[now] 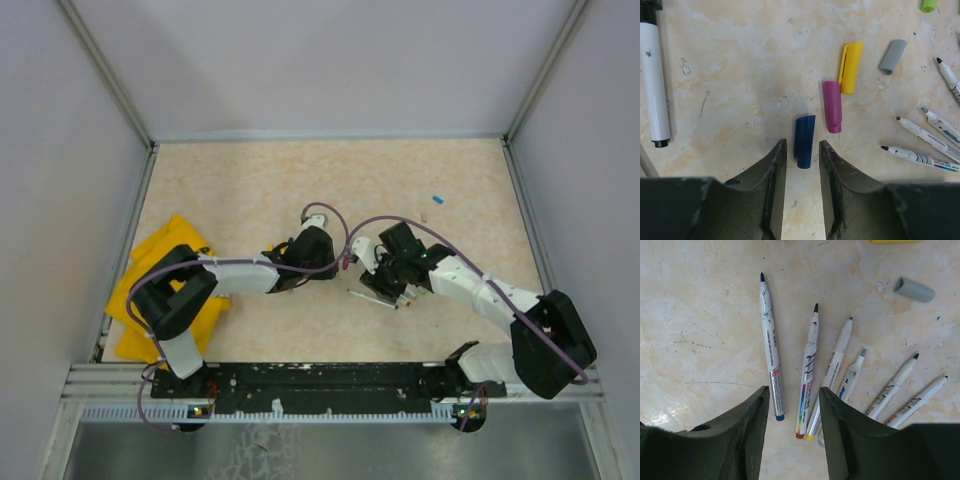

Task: Open the pen caps
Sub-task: Place the pen cap at the center of the board, then pick up the pen from the center of the board.

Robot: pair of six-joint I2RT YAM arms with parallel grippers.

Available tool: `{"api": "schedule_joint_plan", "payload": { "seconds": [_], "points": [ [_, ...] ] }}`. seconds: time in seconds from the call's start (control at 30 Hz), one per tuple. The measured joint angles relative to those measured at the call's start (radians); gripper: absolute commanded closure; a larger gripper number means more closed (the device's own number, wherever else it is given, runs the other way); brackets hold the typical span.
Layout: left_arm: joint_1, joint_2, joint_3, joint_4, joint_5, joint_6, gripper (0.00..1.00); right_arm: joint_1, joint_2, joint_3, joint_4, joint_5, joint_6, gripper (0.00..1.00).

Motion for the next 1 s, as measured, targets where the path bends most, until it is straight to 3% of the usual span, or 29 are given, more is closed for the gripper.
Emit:
{"api": "schedule_joint_plan", "payload": {
  "seconds": [0.3,0.8,1.0],
  "points": [
    [-0.002,-0.003,0.001,0.002,0.017,0.030,0.56,-0.001,0.000,0.000,0.000,-0.002,0.000,0.55],
    [0.027,-0.264,-0.011,-0.044,0.045,0.257,0.20,-0.005,-0.015,0.000,0.000,-0.015,-0.001,0.55],
    [0.081,-0.298,0.019,-0.150,0.011,0.370,0.15,-0.005,-0.015,0.000,0.000,-0.015,-0.002,0.55]
  ]
}}
